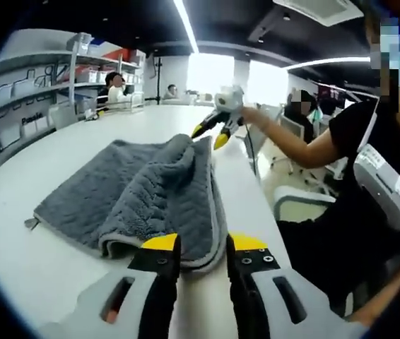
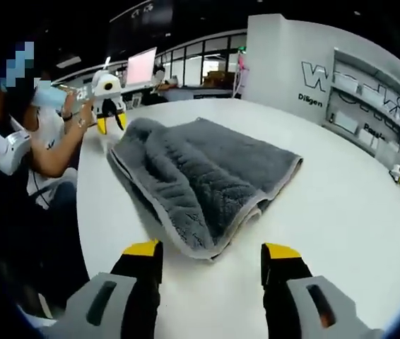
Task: Open the folded towel by lifting each exposed corner and separating the folded layers until the towel lies flat within the target outline without major curled edges
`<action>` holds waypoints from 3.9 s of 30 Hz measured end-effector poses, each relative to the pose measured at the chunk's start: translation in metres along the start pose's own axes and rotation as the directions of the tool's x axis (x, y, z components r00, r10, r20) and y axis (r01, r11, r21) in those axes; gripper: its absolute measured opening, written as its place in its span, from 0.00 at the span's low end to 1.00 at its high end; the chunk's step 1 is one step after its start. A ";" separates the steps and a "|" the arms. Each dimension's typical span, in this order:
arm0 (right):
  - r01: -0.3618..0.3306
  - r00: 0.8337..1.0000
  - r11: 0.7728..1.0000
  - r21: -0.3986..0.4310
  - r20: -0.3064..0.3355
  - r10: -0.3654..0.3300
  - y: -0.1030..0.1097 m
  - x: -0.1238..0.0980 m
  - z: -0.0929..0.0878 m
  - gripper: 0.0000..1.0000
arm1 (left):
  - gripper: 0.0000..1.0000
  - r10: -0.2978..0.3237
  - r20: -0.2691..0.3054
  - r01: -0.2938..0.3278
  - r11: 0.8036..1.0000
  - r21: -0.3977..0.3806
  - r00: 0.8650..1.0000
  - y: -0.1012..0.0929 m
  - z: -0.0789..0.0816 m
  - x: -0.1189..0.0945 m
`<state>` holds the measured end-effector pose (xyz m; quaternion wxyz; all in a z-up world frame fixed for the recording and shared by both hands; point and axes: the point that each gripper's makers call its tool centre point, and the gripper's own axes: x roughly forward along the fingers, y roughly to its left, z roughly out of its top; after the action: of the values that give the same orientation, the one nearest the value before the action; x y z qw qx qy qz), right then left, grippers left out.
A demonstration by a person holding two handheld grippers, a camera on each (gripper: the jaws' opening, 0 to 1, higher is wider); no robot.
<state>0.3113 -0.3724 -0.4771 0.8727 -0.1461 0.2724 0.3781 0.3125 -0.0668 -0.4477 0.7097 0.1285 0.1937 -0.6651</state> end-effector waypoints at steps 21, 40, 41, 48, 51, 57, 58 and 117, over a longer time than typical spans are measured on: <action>0.029 0.990 0.995 0.094 0.133 -0.042 -0.023 0.005 0.078 0.99 | 0.99 0.261 0.177 -0.228 0.955 -0.188 0.949 0.076 0.041 -0.018; 0.186 0.974 0.979 0.081 0.118 -0.195 -0.115 0.068 0.163 0.53 | 0.78 0.418 -0.001 -0.401 0.869 -0.289 0.908 0.178 0.028 0.013; 0.188 0.974 0.978 0.086 0.111 -0.197 -0.120 0.074 0.162 0.49 | 0.77 0.419 -0.004 -0.402 0.869 -0.290 0.908 0.181 0.027 0.017; 0.208 0.978 0.972 0.112 -0.040 -0.205 -0.147 0.116 0.133 0.34 | 0.56 0.499 -0.012 -0.476 0.820 -0.317 0.867 0.213 0.017 0.024; 0.222 0.971 0.970 0.100 -0.115 -0.210 -0.157 0.136 0.116 0.34 | 0.46 0.544 -0.032 -0.527 0.796 -0.297 0.839 0.227 0.012 0.023; 0.215 0.964 0.967 0.139 -0.187 -0.188 -0.169 0.168 0.099 0.31 | 0.37 0.560 -0.129 -0.573 0.779 -0.255 0.818 0.246 -0.011 0.030; 0.222 0.959 0.966 0.130 -0.208 -0.193 -0.170 0.170 0.097 0.30 | 0.34 0.562 -0.144 -0.580 0.777 -0.244 0.814 0.247 -0.014 0.031; 0.319 0.917 0.935 -0.154 -0.201 -0.346 -0.202 0.325 0.200 0.03 | 0.04 0.758 -0.248 -0.798 0.577 -0.173 0.603 0.292 -0.045 -0.040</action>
<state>0.7179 -0.2272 -0.4956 0.8775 -0.2834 0.3177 0.2207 0.5962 0.0131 -0.4919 0.9235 0.1523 0.2566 -0.2412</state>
